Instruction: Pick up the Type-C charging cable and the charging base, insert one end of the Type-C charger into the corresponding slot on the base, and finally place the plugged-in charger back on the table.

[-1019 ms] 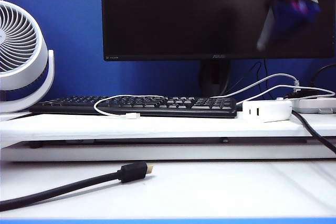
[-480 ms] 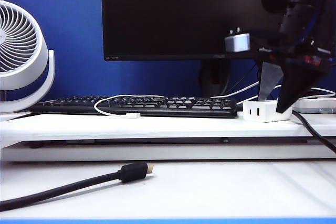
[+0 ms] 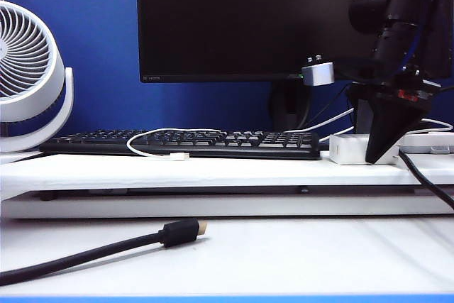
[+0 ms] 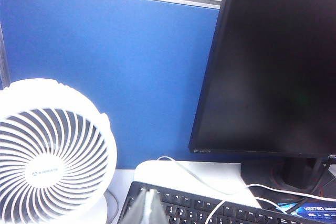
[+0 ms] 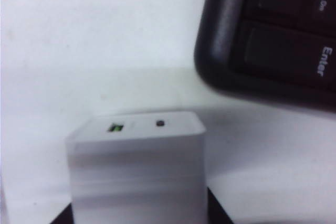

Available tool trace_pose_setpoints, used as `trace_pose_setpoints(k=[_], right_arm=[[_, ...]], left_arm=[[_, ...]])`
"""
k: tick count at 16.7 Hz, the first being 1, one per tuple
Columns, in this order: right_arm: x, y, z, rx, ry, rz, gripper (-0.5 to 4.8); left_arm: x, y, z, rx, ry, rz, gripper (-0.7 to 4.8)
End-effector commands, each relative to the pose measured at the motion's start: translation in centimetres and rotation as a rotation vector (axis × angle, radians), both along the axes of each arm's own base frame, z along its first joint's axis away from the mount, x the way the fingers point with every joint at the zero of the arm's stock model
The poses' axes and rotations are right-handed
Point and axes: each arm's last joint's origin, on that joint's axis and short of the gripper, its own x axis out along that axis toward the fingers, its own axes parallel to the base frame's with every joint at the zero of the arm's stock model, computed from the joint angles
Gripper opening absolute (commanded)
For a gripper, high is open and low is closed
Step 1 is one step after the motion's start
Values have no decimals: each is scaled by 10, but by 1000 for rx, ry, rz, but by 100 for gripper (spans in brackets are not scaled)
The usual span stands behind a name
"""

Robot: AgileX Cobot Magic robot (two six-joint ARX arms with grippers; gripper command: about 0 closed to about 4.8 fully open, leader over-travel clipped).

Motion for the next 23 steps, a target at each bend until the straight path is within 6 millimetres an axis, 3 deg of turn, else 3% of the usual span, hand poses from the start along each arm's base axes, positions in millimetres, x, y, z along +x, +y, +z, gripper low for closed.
trace_pose_setpoints(k=[1, 7, 11, 13, 18, 20, 23], right_arm=[[0, 2, 2, 27, 0, 2, 341], [2, 11, 2, 23, -44, 25, 341], [3, 11, -8, -45, -7, -8, 335], [4, 11, -8, -45, -7, -8, 304], [2, 9, -4, -69, -14, -15, 306], [1, 9, -4, -69, -12, -16, 388], [1, 9, -4, -69, -12, -18, 386]], left_arm=[[-1, 0, 3, -4, -19, -5, -4], [-1, 0, 3, -4, -18, -5, -4], [-1, 0, 1, -3, 1, -5, -4], [-1, 0, 0, -3, 11, -5, -4], [-1, 0, 0, -3, 11, -5, -4], [-1, 0, 0, -3, 11, -5, -4], [-1, 0, 0, -3, 11, -5, -4]])
